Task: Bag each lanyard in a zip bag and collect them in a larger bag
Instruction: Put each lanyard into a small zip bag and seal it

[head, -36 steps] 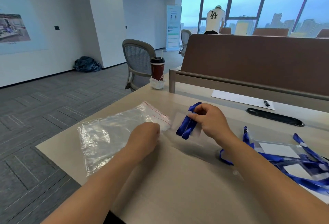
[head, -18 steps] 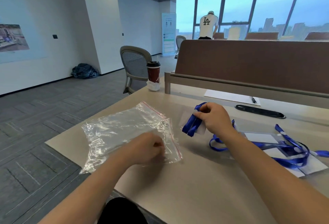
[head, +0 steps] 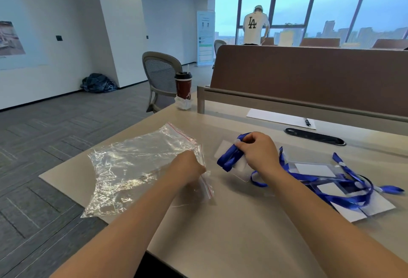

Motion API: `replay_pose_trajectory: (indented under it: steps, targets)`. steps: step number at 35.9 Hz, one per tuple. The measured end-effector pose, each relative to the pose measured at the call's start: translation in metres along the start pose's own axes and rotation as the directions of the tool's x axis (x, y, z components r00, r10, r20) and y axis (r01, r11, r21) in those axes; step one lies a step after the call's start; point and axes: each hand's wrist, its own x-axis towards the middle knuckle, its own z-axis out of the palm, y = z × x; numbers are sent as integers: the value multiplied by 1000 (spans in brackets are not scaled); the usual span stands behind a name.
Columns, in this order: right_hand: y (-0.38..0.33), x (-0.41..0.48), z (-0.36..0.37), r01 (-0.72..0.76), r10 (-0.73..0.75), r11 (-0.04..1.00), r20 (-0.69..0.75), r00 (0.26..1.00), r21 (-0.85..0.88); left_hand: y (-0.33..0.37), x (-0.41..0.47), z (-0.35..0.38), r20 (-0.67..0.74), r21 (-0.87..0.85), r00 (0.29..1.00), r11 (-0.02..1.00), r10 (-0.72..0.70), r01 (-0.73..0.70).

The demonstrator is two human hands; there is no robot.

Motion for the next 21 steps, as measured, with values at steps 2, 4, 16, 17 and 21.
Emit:
replay_pose_trajectory:
  steps: [2, 4, 16, 17, 21]
  targets:
    - [0, 1, 2, -28, 28, 1000, -4, 1000, 6, -3, 5, 4, 15, -96, 1000, 995, -9, 10]
    - [1, 1, 6, -58, 58, 998, -10, 998, 20, -4, 4, 4, 17, -176, 1000, 984, -2, 5]
    - [-3, -1, 28, -135, 135, 991, -54, 989, -1, -5, -8, 3, 103, -527, 995, 848, -12, 65]
    - [-3, -1, 29, -132, 131, 991, -58, 990, -16, -4, -9, 2, 109, -547, 994, 834, -18, 75]
    - [-2, 0, 28, -131, 128, 991, -87, 988, -39, -3, -6, -3, 108, -578, 993, 810, -43, 98]
